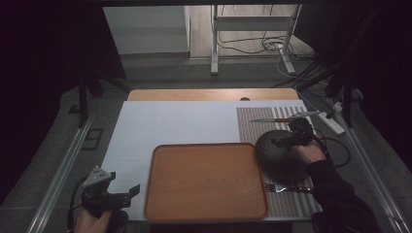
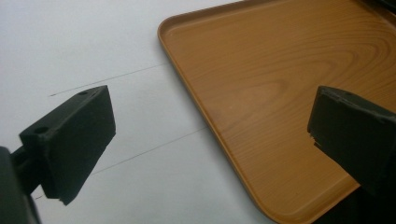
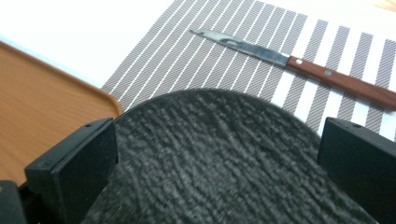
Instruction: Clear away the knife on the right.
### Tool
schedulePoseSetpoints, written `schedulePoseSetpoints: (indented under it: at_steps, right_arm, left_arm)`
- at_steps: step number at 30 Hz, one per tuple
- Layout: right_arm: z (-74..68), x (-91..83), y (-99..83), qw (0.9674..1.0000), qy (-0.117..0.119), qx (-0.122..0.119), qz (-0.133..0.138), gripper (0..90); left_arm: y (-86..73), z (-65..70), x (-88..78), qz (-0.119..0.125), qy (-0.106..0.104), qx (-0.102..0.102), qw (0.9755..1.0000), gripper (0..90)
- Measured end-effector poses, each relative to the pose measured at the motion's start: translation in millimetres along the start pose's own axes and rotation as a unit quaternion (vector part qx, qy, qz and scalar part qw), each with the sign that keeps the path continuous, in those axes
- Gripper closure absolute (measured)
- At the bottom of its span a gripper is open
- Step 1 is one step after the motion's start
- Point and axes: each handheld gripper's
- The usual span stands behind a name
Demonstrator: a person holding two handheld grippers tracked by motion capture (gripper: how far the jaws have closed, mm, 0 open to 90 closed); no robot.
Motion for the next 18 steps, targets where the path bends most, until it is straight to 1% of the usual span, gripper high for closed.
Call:
schedulePoseSetpoints:
  at_steps: [4, 11, 15, 18]
  right_arm:
    - [7.8, 7.4, 3.4, 1.0000, -0.009, -0.002, 0.003, 0.0]
    - [20.7, 20.0, 8.4, 1.0000, -0.007, 0.001, 0.000, 0.0]
    - [27.5, 27.0, 11.2, 0.9999, -0.012, 0.002, -0.006, 0.0]
    - [33.9, 32.0, 13.5, 0.9999, -0.013, 0.008, -0.005, 0.0]
  left_arm:
    - [0.1, 0.1, 0.1, -0.001, 0.000, 0.001, 1.0000, 1.6]
    - [0.2, 0.0, 0.3, -0.002, 0.001, 0.000, 1.0000, 1.6]
    - [0.2, -0.2, 0.3, -0.002, 0.000, -0.001, 1.0000, 1.6]
    - [0.2, -0.4, 0.3, -0.002, 0.000, -0.001, 1.0000, 1.6]
Point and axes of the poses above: each handheld gripper's, and its own axes: x roughly forward along the jaws, y roughly out of its top, z roughly to its right, and after that the axes turned 14 degrees about -x, right-handed
